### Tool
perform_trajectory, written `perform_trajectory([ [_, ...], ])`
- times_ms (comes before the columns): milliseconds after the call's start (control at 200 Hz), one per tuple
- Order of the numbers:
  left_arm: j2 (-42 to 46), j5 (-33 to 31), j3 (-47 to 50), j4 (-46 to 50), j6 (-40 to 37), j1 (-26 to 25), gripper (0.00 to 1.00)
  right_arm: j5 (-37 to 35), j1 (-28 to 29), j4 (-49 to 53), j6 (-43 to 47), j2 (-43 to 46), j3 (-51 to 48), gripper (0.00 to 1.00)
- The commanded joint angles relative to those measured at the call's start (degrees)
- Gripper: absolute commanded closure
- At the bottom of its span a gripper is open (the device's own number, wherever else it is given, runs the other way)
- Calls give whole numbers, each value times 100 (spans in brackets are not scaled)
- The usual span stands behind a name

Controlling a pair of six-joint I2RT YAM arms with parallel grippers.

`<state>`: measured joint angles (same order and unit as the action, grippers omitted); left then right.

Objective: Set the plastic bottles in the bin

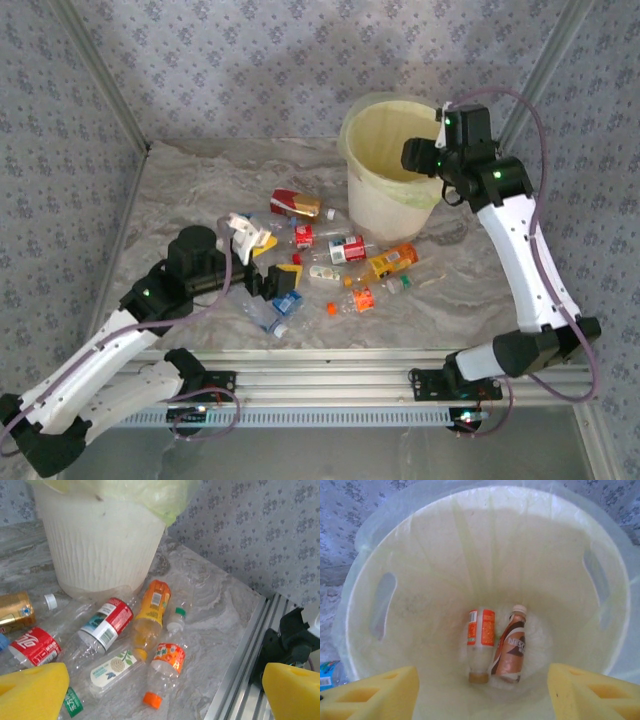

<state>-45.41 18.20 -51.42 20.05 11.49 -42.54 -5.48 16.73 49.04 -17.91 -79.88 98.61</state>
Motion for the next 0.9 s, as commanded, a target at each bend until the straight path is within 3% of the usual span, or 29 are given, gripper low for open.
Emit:
perform_trajectory([
  [0, -252, -46, -683, 202, 109, -30, 0, -136, 204, -39, -252, 369, -380, 29],
  [210, -1037, 407, -1867, 803, -538, -27, 0, -567, 708, 18, -725, 1079, -1250, 29],
  [420, -1575, 722, -2298, 698, -1146, -34, 0, -828, 1106, 62, -1251, 1646, -2082, 29],
  [600, -1814, 975, -2130, 581, -1557, -24, 0, -903, 1362, 129, -1757, 2066, -2698, 29],
  [894, -1770, 1163, -1452, 95, -1529, 10, 0, -1221, 1783, 511, -3042, 2412, -3757, 29],
])
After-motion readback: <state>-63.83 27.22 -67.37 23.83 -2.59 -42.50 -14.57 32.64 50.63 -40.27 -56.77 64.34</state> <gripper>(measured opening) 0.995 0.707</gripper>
